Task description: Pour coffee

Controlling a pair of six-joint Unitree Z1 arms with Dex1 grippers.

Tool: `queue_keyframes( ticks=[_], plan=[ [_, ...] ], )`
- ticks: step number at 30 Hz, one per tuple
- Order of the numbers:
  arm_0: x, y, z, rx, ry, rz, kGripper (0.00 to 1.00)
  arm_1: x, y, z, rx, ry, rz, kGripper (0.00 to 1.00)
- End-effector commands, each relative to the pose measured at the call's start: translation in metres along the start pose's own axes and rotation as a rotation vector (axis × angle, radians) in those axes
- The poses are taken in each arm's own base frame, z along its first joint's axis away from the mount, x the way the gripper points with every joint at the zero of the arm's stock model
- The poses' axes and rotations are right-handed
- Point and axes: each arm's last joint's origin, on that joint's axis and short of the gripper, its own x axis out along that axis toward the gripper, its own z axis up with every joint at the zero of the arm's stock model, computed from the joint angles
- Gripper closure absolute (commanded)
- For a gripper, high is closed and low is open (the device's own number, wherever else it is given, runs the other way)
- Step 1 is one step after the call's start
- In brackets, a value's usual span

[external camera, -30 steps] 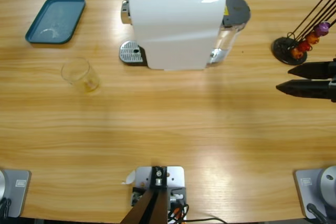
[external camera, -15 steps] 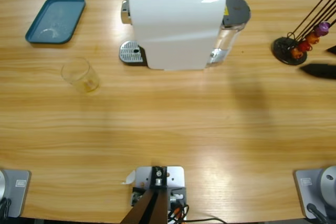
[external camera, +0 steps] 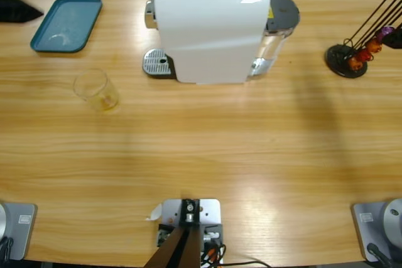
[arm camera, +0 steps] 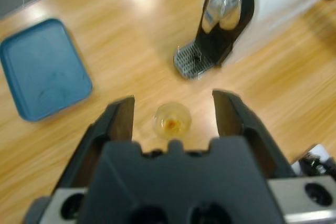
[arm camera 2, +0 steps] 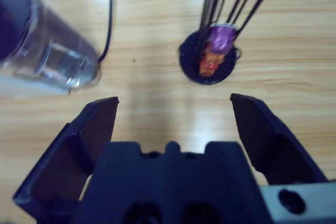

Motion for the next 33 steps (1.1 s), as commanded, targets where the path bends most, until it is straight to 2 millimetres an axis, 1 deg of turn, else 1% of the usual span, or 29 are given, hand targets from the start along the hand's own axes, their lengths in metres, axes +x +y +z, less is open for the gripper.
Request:
queue_keyframes(
  ticks=[1,2,3,4,6,8,12,14,19,33],
  plan=[
    [0.003,0.012,-0.040,-0.032,0.031,0.055,0.386,0.044,-0.006,0.013,0.046,0.038,-0.118,0.117],
    [0.006,0.012,-0.039,-0.033,0.036,0.054,0.386,0.051,-0.005,0.015,0.045,0.050,-0.120,0.121],
    [0.008,0.012,-0.039,-0.034,0.043,0.053,0.386,0.059,-0.004,0.017,0.043,0.065,-0.121,0.148],
    [0.011,0.012,-0.039,-0.034,0.049,0.054,0.386,0.065,-0.003,0.018,0.042,0.079,-0.125,0.195],
    [0.014,0.014,-0.038,-0.035,0.053,0.061,0.386,0.074,-0.002,0.021,0.040,0.092,-0.129,0.231],
    [0.017,0.014,-0.038,-0.037,0.058,0.064,0.386,0.078,-0.002,0.021,0.042,0.095,-0.137,0.239],
    [0.020,0.014,-0.037,-0.035,0.060,0.063,0.386,0.078,-0.007,0.020,0.056,0.090,-0.160,0.248],
    [0.020,0.014,-0.036,-0.033,0.058,0.063,0.386,0.078,-0.010,0.021,0.064,0.087,-0.173,0.320],
    [0.020,0.015,-0.037,-0.030,0.057,0.063,0.385,0.080,-0.014,0.022,0.076,0.088,-0.189,0.324],
    [0.021,0.015,-0.038,-0.029,0.062,0.062,0.385,0.102,-0.014,0.021,0.079,0.132,-0.203,0.326]
  ],
)
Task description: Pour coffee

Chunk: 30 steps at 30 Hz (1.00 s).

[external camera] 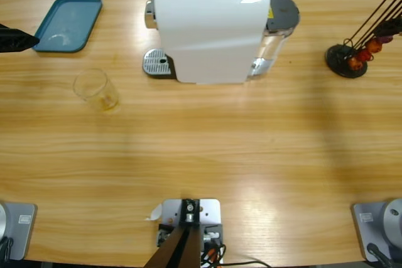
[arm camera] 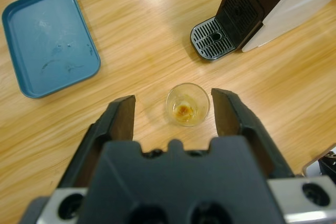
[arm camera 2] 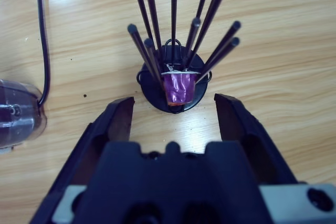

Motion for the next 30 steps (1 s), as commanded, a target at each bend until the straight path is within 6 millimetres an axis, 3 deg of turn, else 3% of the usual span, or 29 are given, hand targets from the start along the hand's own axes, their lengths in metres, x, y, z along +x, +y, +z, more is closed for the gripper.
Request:
queue_keyframes(
  ticks=[1,13,15,30],
  plan=[
    [0.0136,0.0021,-0.0100,0.011,0.055,0.017,0.386,0.0257,-0.0017,-0.0076,0.011,0.070,-0.049,0.326],
    [0.0131,0.0019,-0.0102,0.011,0.050,0.012,0.381,0.0281,-0.0047,-0.0061,0.023,0.075,-0.058,0.379],
    [0.0129,0.0018,-0.0107,0.011,0.050,0.011,0.381,0.0299,-0.0042,-0.0055,0.022,0.079,-0.058,0.447],
    [0.0119,0.0018,-0.0117,0.011,0.048,0.009,0.381,0.0329,-0.0038,-0.0027,0.022,0.070,-0.073,0.454]
  ],
)
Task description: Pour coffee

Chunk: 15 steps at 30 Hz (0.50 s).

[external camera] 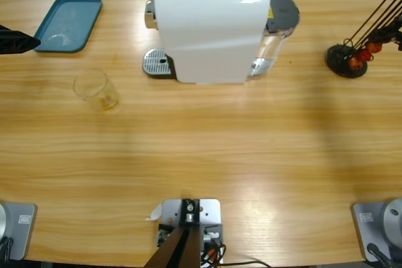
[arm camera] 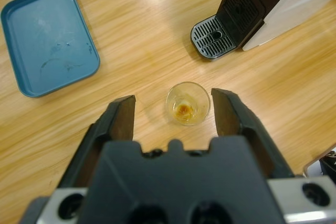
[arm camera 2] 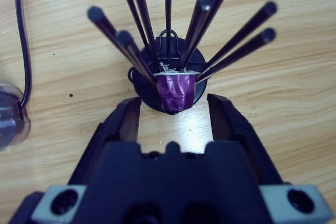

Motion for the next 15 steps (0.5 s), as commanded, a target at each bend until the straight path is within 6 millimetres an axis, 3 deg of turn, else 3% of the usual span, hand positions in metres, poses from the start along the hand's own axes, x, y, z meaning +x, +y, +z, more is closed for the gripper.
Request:
queue_keyframes(
  ticks=[1,2,4,8,9,12,15],
  plan=[
    [0.0102,0.0017,-0.0094,0.011,0.044,0.008,0.381,0.0117,-0.0049,-0.0031,0.019,0.021,-0.053,0.455],
    [0.0102,0.0017,-0.0095,0.012,0.045,0.008,0.381,0.0108,-0.0051,-0.0028,0.021,0.015,-0.053,0.480],
    [0.0101,0.0017,-0.0094,0.012,0.044,0.008,0.381,0.0092,-0.0057,-0.0032,0.022,0.007,-0.055,0.648],
    [0.0098,0.0017,-0.0095,0.012,0.043,0.008,0.382,0.0094,-0.0059,-0.0035,0.022,0.007,-0.059,0.868],
    [0.0098,0.0017,-0.0095,0.012,0.043,0.008,0.381,0.0100,-0.0058,-0.0035,0.021,0.009,-0.060,0.870],
    [0.0093,0.0017,-0.0095,0.012,0.041,0.008,0.381,0.0110,-0.0058,-0.0044,0.020,0.013,-0.061,1.000],
    [0.0093,0.0017,-0.0095,0.012,0.041,0.008,0.381,0.0113,-0.0060,-0.0051,0.020,0.016,-0.062,1.000]
  ],
)
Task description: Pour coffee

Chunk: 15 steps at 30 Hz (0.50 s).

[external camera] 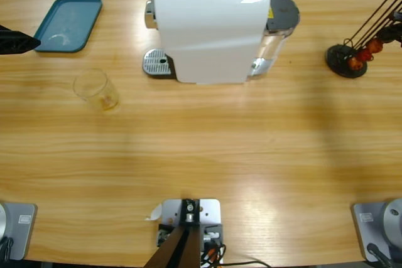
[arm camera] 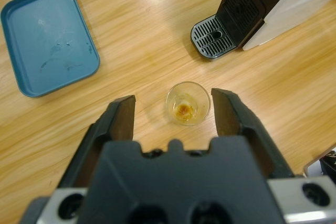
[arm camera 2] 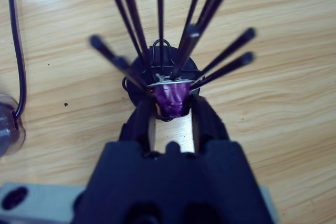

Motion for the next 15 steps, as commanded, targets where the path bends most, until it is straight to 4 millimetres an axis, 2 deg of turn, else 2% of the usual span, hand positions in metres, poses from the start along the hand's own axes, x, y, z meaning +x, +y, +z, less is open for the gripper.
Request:
queue_keyframes(
  ticks=[1,6,15],
  plan=[
    [0.009,0.002,-0.009,0.011,0.040,0.008,0.381,0.011,-0.005,-0.008,0.015,0.042,-0.034,1.000],
    [0.010,0.002,-0.009,0.011,0.041,0.005,0.381,0.003,-0.006,-0.007,0.020,0.019,-0.028,1.000],
    [0.010,0.001,-0.009,0.011,0.035,-0.006,0.383,-0.053,-0.013,0.024,0.020,-0.053,-0.023,1.000]
  ],
)
